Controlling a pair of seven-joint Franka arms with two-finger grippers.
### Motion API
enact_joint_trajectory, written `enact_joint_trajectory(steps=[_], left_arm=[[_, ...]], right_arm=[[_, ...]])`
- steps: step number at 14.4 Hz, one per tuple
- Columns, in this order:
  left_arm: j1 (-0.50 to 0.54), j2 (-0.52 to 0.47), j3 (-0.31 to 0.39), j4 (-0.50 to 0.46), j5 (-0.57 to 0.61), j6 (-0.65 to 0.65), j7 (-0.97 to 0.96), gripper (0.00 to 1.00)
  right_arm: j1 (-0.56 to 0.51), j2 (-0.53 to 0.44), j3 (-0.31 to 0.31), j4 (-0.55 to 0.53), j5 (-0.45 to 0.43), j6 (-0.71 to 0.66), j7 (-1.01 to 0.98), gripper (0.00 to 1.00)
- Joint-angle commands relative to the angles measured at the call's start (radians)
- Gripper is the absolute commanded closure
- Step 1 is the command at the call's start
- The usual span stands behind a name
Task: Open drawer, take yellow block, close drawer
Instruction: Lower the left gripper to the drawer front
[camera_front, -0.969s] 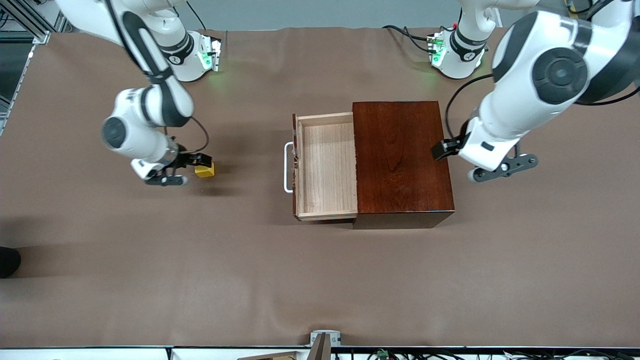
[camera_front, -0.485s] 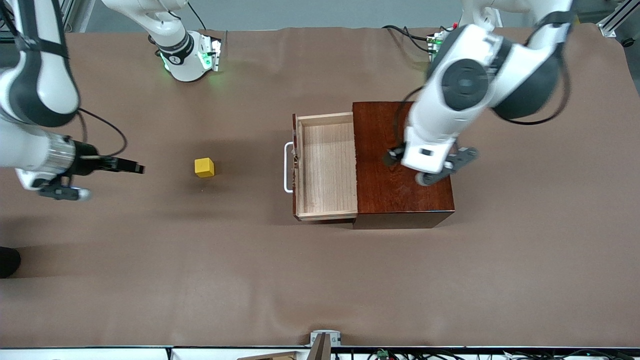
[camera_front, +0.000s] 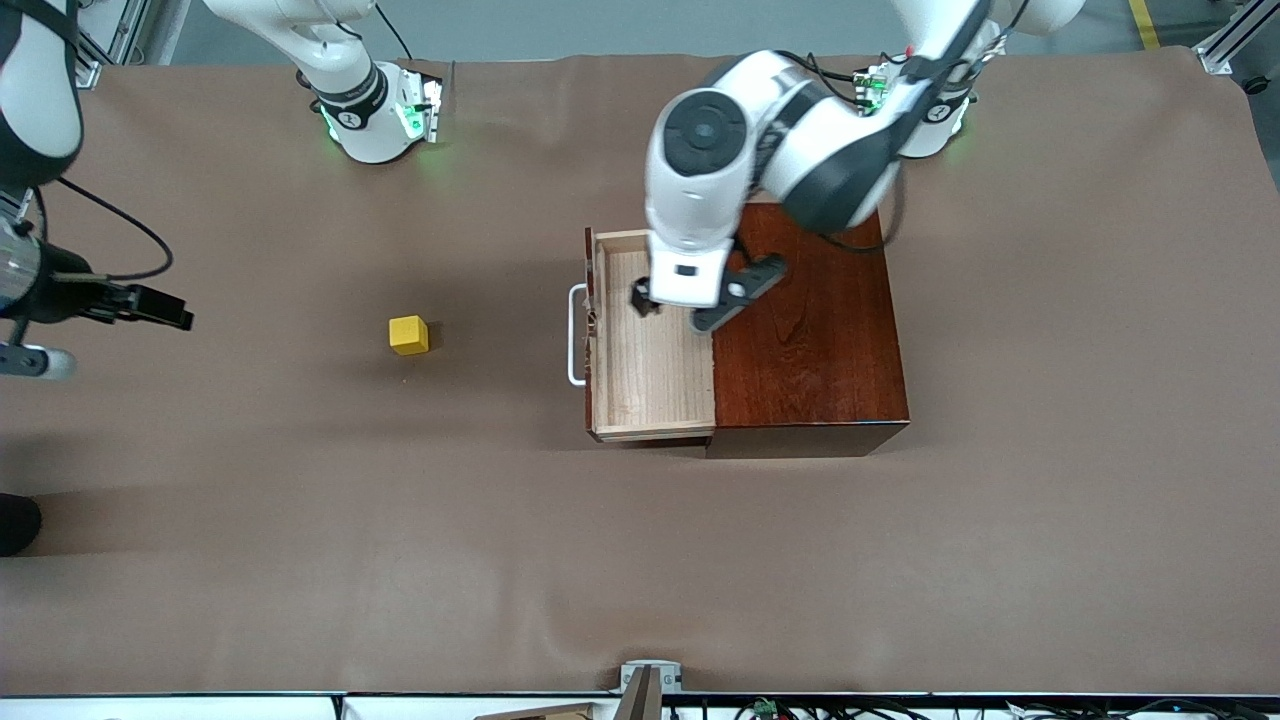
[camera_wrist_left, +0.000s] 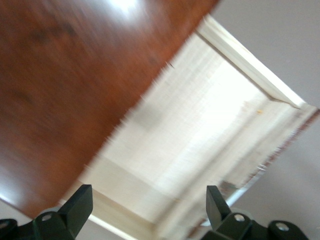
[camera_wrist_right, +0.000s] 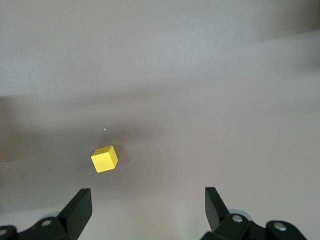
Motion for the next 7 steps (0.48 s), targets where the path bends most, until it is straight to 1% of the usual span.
enact_joint_trajectory(steps=[1,3,5,7], left_arm=[[-0.052,0.053,0.013,0.042,-0.005,0.069,-0.17,0.0],[-0.073,0.08,0.015,0.044,-0.005,0.139,-0.311,0.0],[-0.078,0.102,0.013,0.05,-0.007,0.199,-0.394,0.0],[-0.092,0.142,0.013,0.085,-0.008,0.239,-0.515,0.0]], right_arm=[[-0.005,-0.05,0.009,-0.005,-0.03,0.001,0.006,0.0],[-0.004,-0.059,0.012,-0.005,-0.027,-0.005,0.006,0.0],[-0.001,-0.065,0.012,-0.005,-0.022,-0.01,0.006,0.0],[-0.002,-0.064,0.012,-0.005,-0.015,-0.008,0.006,0.0]])
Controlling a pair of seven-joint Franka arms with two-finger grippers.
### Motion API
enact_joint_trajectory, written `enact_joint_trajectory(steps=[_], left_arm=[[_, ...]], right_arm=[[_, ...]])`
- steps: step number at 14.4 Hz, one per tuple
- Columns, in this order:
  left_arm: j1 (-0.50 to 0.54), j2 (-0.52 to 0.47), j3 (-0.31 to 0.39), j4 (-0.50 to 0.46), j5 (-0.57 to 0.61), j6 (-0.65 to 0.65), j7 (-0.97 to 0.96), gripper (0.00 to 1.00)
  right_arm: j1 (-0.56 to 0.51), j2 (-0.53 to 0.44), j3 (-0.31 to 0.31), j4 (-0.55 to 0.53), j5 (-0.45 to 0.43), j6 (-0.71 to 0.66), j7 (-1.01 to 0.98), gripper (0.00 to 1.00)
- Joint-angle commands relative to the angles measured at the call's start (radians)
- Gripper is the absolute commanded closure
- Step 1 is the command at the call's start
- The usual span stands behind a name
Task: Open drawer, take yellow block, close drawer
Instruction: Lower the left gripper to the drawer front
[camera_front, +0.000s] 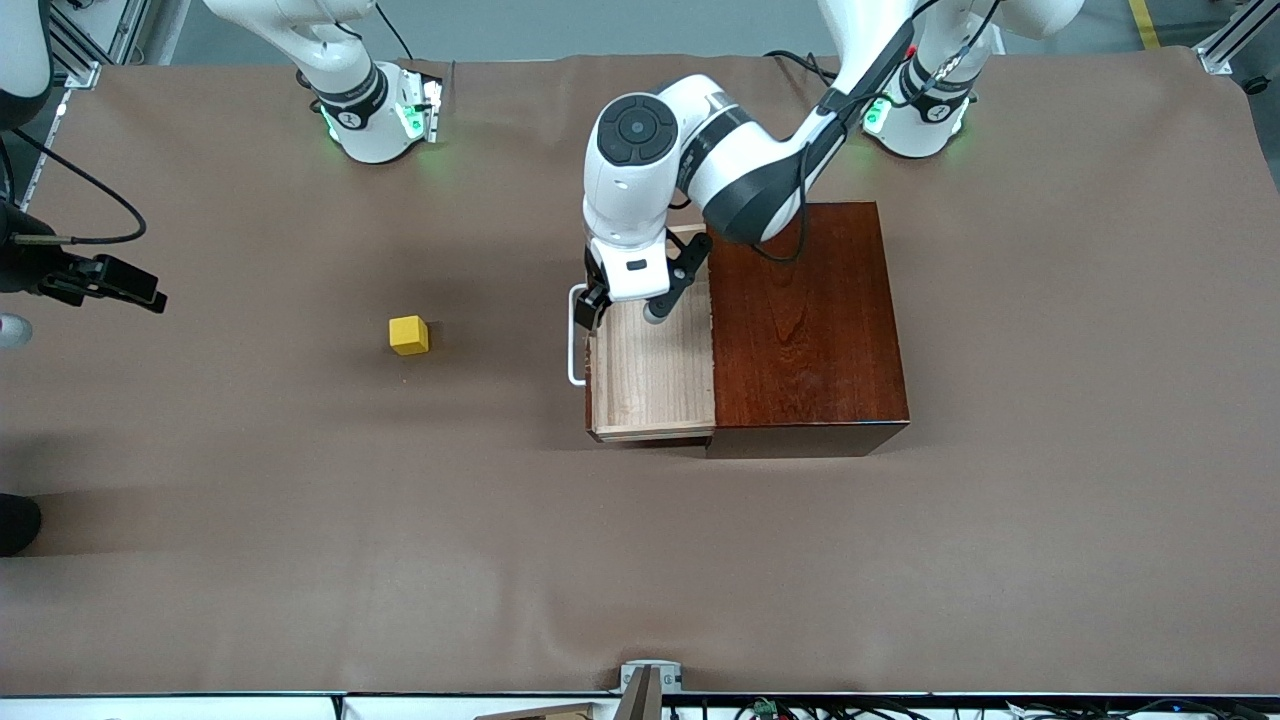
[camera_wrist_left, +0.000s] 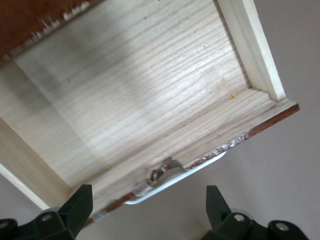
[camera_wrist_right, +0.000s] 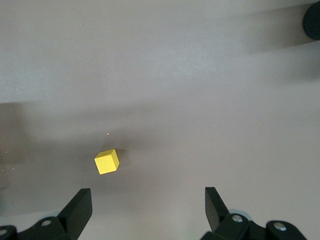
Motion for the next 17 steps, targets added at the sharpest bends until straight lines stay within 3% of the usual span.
enact_joint_trajectory(steps=[1,5,12,17], left_arm=[[-0.031,0.074,0.013,0.083,-0.007,0.05,-0.166,0.0],[-0.057,0.114,0.012,0.09,-0.008,0.148,-0.339,0.0],[-0.124,0.177,0.09,0.11,-0.007,0.156,-0.552,0.0],[-0.134,0.214,0.099,0.129,-0.007,0.174,-0.621,0.0]], right_arm=[[-0.001,-0.011,0.008,-0.006,-0.01,-0.005,0.008,0.0],[0.004,-0.01,0.01,-0.008,-0.008,-0.008,0.008,0.0],[0.009,-0.008,0.011,-0.011,-0.008,-0.008,0.008,0.0],[0.012,-0.007,0.011,-0.012,-0.008,-0.008,0.009,0.0]])
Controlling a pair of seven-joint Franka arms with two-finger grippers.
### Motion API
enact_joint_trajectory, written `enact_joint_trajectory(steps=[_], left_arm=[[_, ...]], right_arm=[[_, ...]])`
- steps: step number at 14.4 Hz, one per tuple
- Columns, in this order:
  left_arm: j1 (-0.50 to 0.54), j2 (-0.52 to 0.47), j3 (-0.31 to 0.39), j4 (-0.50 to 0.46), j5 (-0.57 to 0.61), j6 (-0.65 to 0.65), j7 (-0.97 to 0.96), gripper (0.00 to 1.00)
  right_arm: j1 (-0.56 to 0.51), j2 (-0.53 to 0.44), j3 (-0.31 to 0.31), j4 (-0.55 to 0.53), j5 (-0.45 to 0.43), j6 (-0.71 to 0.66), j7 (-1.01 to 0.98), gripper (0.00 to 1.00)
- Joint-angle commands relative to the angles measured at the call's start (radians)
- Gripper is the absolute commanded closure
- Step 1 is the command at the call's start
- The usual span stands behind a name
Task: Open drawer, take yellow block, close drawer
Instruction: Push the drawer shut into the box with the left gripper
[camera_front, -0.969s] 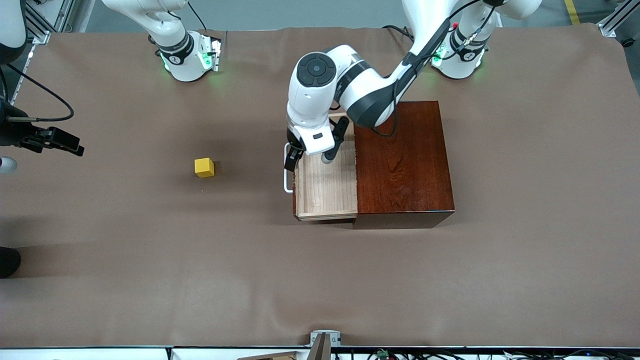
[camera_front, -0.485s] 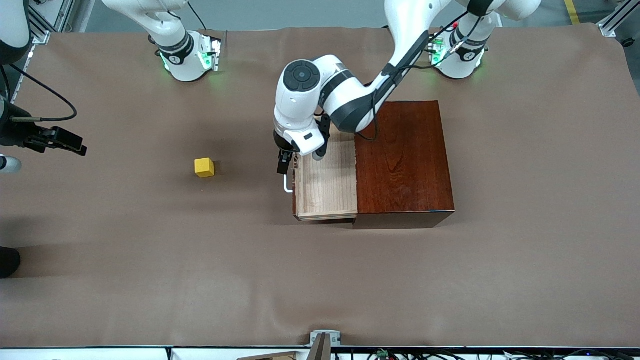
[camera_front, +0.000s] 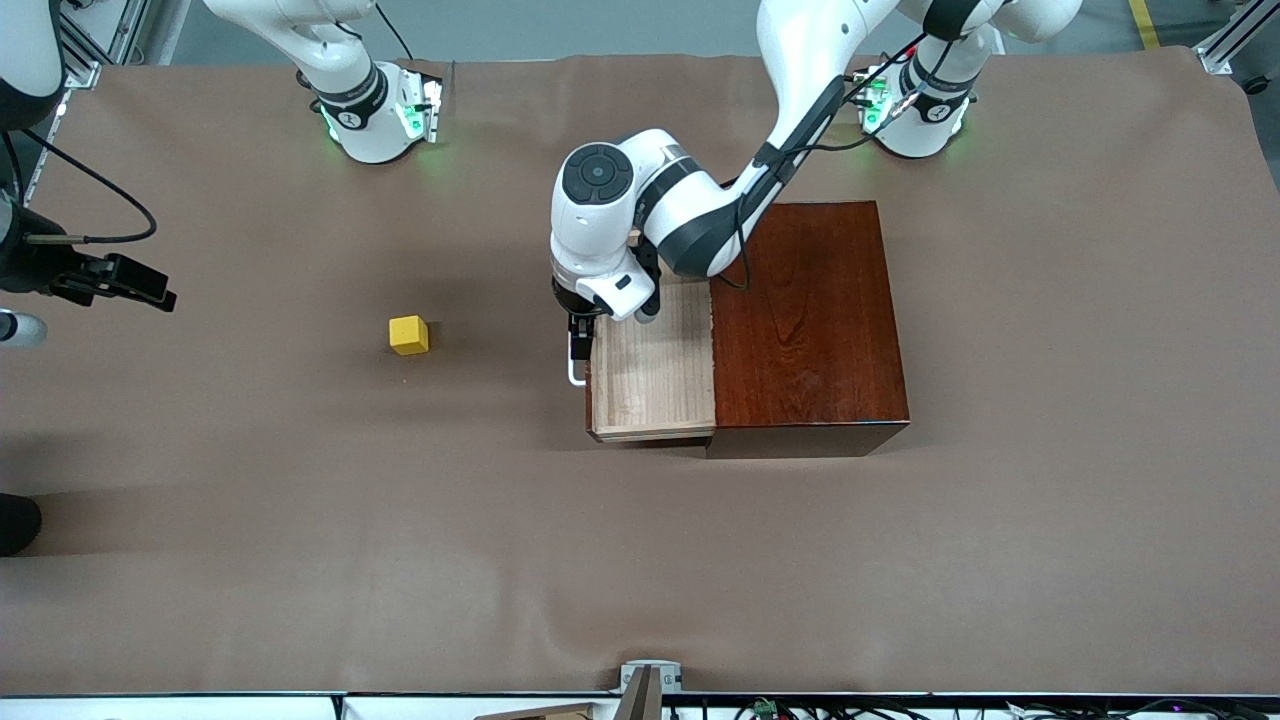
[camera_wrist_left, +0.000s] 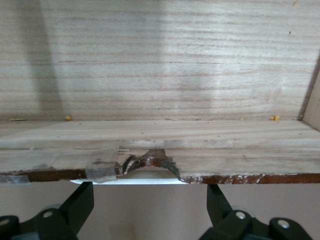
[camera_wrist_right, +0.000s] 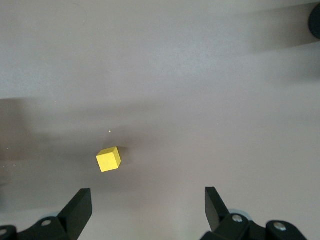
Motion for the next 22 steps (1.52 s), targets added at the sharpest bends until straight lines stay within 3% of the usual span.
enact_joint_trajectory(steps=[1,10,22], left_arm=[[-0.024,0.062,0.014,0.06,0.005,0.038,-0.082,0.0],[-0.041,0.057,0.043,0.055,0.032,0.019,0.007,0.0],[-0.041,0.017,0.045,0.055,0.189,-0.234,0.007,0.0]], right_arm=[[0.006,-0.008,0.003,-0.008,-0.009,-0.005,0.009,0.0],[0.006,-0.007,0.003,-0.008,-0.001,-0.005,0.009,0.0],[0.003,-0.005,0.003,-0.006,-0.001,-0.003,0.008,0.0]])
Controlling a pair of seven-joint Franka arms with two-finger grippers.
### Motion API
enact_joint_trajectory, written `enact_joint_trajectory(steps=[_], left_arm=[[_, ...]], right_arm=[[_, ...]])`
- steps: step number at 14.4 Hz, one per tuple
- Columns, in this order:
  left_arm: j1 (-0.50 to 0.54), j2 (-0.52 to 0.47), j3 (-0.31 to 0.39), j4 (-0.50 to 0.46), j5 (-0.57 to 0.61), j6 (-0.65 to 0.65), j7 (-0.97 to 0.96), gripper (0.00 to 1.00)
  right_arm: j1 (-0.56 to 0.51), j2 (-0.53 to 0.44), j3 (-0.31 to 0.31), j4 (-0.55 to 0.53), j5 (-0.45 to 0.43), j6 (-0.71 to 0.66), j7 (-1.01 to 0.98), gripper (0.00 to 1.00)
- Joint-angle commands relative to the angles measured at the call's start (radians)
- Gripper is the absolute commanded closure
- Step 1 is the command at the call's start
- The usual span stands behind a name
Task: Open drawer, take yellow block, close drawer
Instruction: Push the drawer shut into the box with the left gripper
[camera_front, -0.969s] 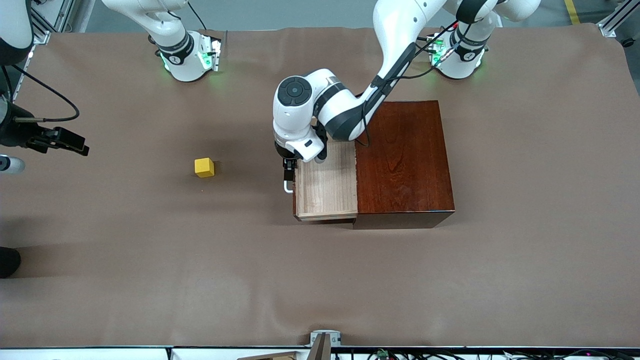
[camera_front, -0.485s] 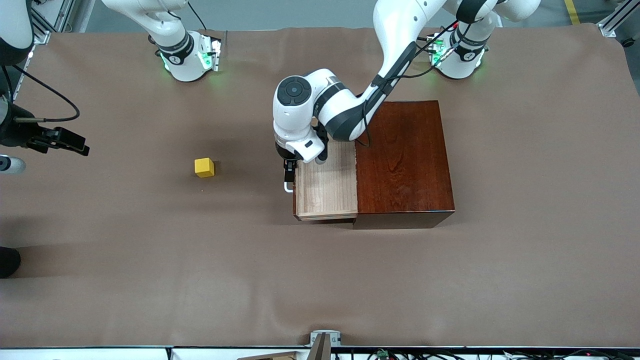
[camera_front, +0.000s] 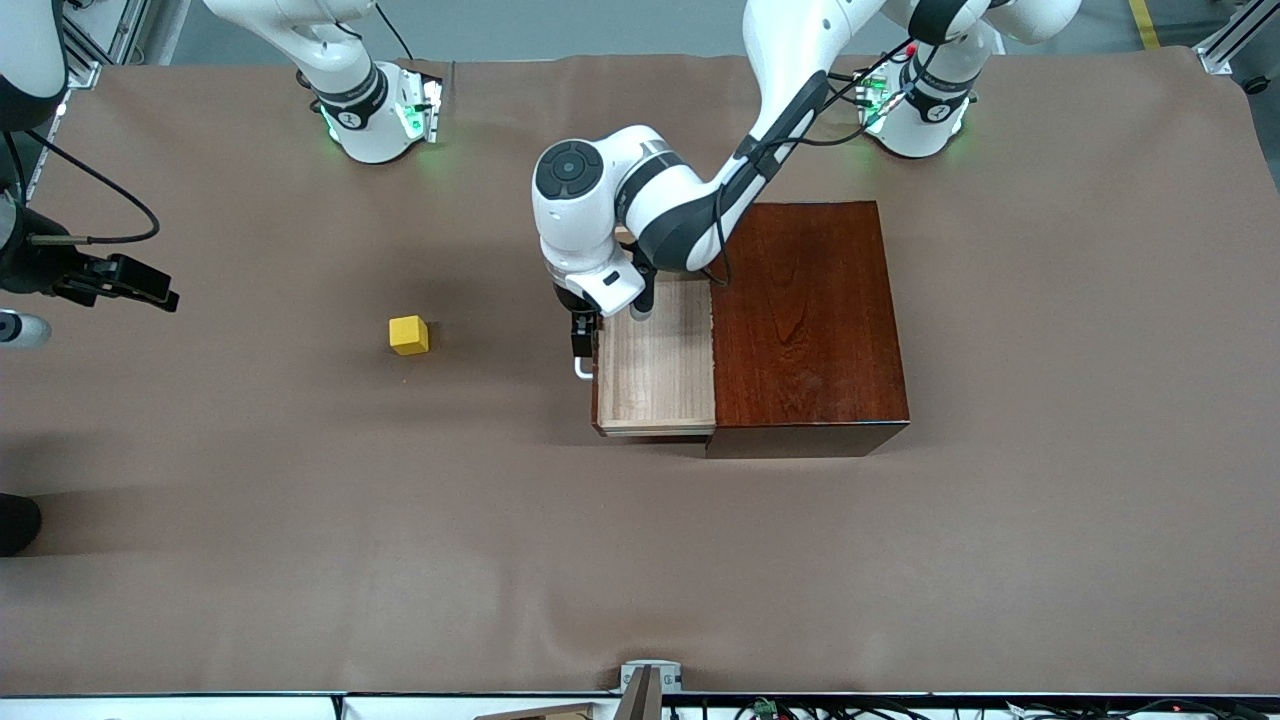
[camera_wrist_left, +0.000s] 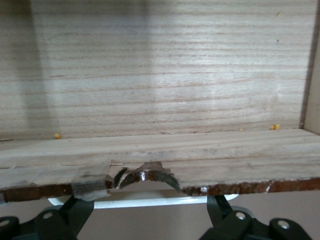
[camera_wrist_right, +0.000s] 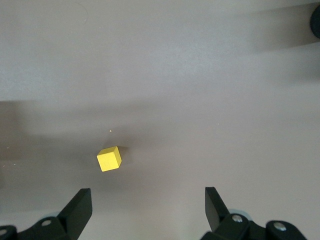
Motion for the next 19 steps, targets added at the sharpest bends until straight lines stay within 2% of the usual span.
enact_joint_trajectory(steps=[1,3,5,19], left_arm=[[0.008,-0.02,0.013,-0.007,0.092,-0.093,0.001,0.0],[0.012,-0.034,0.016,-0.007,0.12,-0.096,0.001,0.0],[0.006,-0.04,0.051,-0.007,0.123,-0.121,0.001,0.0],[0.008,-0.08,0.105,-0.014,0.123,-0.291,-0.009,0.0]], right_arm=[[0.002,-0.006,0.0,-0.006,-0.001,-0.003,0.008,0.0],[0.002,-0.006,0.0,-0.006,-0.001,-0.003,0.008,0.0],[0.002,-0.006,0.0,-0.006,-0.001,-0.003,0.008,0.0],[-0.003,-0.006,-0.003,-0.001,0.017,-0.004,0.006,0.0]])
